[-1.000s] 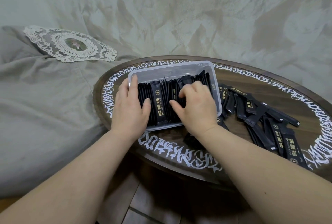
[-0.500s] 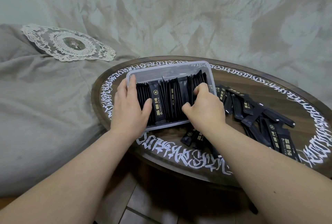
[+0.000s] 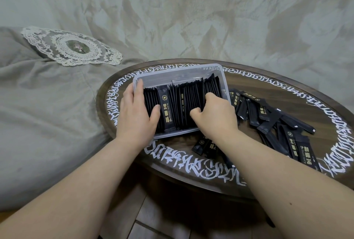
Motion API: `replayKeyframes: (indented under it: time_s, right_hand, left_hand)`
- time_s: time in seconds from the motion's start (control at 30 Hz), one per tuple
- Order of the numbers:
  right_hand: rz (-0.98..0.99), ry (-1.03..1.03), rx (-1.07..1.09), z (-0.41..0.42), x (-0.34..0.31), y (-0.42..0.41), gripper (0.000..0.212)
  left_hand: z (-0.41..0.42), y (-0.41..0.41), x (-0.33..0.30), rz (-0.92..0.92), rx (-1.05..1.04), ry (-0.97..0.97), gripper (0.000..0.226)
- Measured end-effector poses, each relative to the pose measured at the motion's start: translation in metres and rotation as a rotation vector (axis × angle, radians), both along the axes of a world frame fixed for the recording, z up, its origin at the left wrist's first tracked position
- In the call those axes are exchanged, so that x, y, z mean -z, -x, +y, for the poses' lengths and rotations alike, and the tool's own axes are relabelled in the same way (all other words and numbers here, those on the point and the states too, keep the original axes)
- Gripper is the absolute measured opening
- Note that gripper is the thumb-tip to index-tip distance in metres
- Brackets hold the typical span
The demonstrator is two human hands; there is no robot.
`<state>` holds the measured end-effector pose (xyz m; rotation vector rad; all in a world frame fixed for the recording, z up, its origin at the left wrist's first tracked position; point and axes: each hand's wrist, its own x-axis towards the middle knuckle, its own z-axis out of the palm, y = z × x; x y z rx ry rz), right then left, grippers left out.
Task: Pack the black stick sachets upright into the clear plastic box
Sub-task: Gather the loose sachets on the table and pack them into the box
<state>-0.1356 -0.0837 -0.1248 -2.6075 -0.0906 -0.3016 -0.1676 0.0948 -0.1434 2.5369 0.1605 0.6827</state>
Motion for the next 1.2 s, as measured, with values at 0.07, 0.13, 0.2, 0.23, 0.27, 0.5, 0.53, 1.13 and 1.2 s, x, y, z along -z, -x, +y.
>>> replayKeyframes:
  time_s: [0.07,0.13,0.2,0.23,0.27,0.5,0.53,1.13,1.2]
  right_hand:
    - [-0.057,-0.056,0.005,0.000,-0.004,0.002,0.030]
    - [-0.115,-0.123,-0.056,0.005,-0.007,0.006,0.027]
    - [-0.111,-0.118,-0.182,0.017,-0.007,0.012,0.019]
    - [-0.100,-0.091,-0.251,0.024,-0.006,0.015,0.022]
    - [-0.086,-0.067,-0.312,0.031,-0.003,0.017,0.028]
    - [-0.190,-0.139,-0.308,0.029,0.004,0.016,0.027]
    - [-0.202,-0.150,-0.236,0.024,0.005,0.013,0.022]
    - [-0.160,0.050,-0.261,0.022,0.008,0.003,0.039]
    - [-0.151,0.109,-0.290,0.021,0.011,0.002,0.040]
  left_hand:
    - [0.000,0.000,0.000,-0.007,0.008,0.008,0.072]
    - [0.001,0.000,0.001,-0.021,0.023,0.014,0.067]
    - [0.003,-0.001,0.001,-0.038,0.042,0.029,0.064]
    - [0.003,-0.001,0.001,-0.039,0.047,0.045,0.065]
    - [0.003,-0.001,0.001,-0.039,0.050,0.061,0.069]
    - [0.002,-0.001,0.001,-0.006,0.001,0.028,0.085]
    - [0.001,-0.002,0.002,-0.004,-0.009,0.012,0.088]
    - [0.001,0.000,-0.001,-0.020,-0.029,-0.043,0.093]
    - [0.001,0.001,-0.002,-0.018,-0.024,-0.037,0.093]
